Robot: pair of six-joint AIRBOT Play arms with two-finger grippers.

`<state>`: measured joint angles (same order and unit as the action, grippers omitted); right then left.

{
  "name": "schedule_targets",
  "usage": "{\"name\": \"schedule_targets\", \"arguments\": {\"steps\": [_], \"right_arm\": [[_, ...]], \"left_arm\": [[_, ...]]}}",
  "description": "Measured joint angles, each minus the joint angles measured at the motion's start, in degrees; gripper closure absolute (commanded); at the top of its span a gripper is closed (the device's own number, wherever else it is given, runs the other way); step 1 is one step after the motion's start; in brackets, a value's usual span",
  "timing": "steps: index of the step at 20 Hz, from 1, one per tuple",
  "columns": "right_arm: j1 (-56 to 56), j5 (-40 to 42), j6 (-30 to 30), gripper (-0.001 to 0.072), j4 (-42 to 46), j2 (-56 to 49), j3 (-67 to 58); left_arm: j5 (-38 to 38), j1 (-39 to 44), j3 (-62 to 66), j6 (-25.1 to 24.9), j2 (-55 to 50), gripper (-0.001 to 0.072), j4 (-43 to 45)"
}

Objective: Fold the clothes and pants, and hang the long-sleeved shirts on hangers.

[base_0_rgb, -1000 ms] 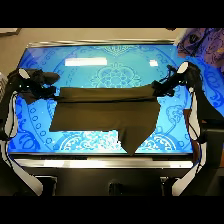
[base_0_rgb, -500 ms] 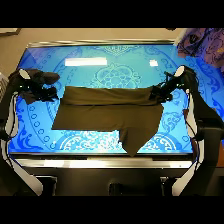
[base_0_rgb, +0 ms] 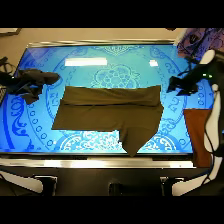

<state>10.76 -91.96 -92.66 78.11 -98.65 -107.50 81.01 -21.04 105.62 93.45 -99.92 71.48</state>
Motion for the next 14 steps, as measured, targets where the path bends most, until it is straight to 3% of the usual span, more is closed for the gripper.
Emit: {"name": "schedule_targets", "arguments": {"steps": [7, 14], "right_arm": [[9.0, 4.3, 5.2, 0.0161, -10.6, 22.2, 38.9], [9.9, 17.7, 10.2, 0.0163, -28.5, 32.8, 71.9]], "left_arm": [[-5.1, -5.5, -28.6, 0.1, 15.5, 0.0099, -0.4], [-6.4, -5.6, -36.4, 0.1, 17.4, 0.0099, -0.4]]}}
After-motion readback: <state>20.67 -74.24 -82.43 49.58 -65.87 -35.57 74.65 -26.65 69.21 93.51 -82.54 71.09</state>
